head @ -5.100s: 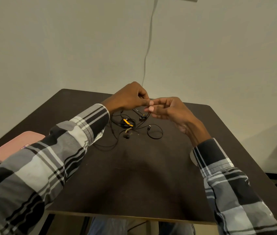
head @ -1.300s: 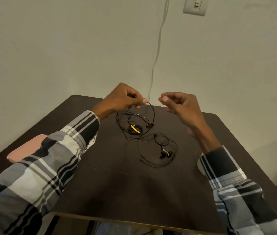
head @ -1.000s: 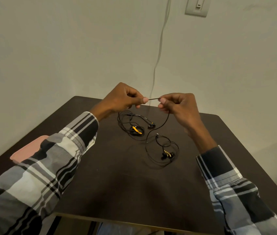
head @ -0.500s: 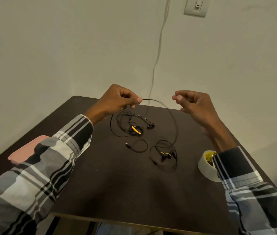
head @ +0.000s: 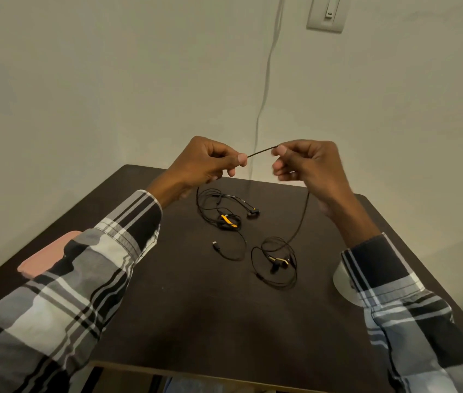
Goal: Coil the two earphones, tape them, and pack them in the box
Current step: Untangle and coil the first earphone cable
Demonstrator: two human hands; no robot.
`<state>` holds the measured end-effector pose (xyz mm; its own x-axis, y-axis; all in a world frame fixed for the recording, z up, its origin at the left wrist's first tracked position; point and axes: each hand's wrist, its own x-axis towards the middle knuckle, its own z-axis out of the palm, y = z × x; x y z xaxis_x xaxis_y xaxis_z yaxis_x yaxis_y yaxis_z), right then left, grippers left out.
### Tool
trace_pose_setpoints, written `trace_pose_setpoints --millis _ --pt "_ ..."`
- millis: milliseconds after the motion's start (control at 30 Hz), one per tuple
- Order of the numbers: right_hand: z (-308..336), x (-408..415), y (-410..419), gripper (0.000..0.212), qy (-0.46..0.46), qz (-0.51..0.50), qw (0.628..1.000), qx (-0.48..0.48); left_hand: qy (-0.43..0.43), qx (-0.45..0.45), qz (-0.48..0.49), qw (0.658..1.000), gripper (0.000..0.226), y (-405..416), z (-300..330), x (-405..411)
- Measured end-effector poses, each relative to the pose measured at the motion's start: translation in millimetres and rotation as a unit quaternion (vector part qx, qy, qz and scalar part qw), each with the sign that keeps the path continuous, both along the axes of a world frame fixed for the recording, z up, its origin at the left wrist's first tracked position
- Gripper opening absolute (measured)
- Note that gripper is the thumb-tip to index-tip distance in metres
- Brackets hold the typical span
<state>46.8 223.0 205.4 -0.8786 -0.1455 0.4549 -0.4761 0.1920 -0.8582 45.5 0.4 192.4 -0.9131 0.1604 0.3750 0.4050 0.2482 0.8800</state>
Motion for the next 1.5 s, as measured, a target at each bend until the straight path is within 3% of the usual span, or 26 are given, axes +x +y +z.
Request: trace_pose_setpoints --millis 167,300,467,533,700,800,900,1033,1100,1200,1267,1333,1400,1500 --pt "10 -7 28 0.018 0.012 -0.06 0.997 -0.048 -0.011 0.021 0.014 1.0 0.022 -11 -7 -2" --pt "3 -11 37 0.015 -0.047 -0.06 0.995 0.064 -0.016 0.022 0.012 1.0 0.018 -12 -13 -2" --pt "-5 -9 24 0.058 -0.038 0.008 0.977 0.209 -0.013 0.001 -0.001 1.0 0.022 -1 -14 -2" --pt "-8 -7 9 0.052 -0.017 0.032 0.977 0.21 -0.01 -0.008 -0.006 1.0 0.023 4 -13 -1" --pt "-14 -6 -18 0.009 0.065 0.001 0.971 0.23 0.0 -0.019 -0.022 1.0 0.016 11 -10 0" --pt "-12 -7 -18 0.01 0.071 -0.016 0.978 0.194 0.0 -0.017 -0.015 1.0 0.021 6 -12 1" --pt "-4 -9 -9 0.012 0.057 -0.047 0.993 0.097 -0.002 -0.008 0.001 1.0 0.021 0 -16 1" --pt "7 -13 10 0.013 0.076 -0.101 0.992 -0.015 -0.005 0.002 0.017 1.0 0.023 -6 -22 1" --pt "8 -16 18 0.013 0.069 -0.12 0.99 -0.027 -0.006 0.003 0.022 1.0 0.025 -7 -24 2" --pt "3 -18 28 0.022 0.025 -0.104 0.989 0.105 -0.007 0.006 0.023 1.0 0.021 -6 -26 1" --pt "1 -15 28 0.055 -0.009 -0.066 0.965 0.254 -0.006 0.007 0.017 1.0 0.019 -5 -26 1" --pt "-2 -10 18 0.075 -0.008 -0.03 0.946 0.322 -0.007 0.005 0.012 1.0 0.02 -1 -24 0" --pt "-6 -7 4 0.072 0.016 0.0 0.951 0.309 -0.005 0.002 0.005 1.0 0.021 5 -20 0" --pt "-9 -3 -17 0.039 0.044 0.017 0.966 0.254 0.003 -0.002 -0.005 1.0 0.019 11 -15 1"
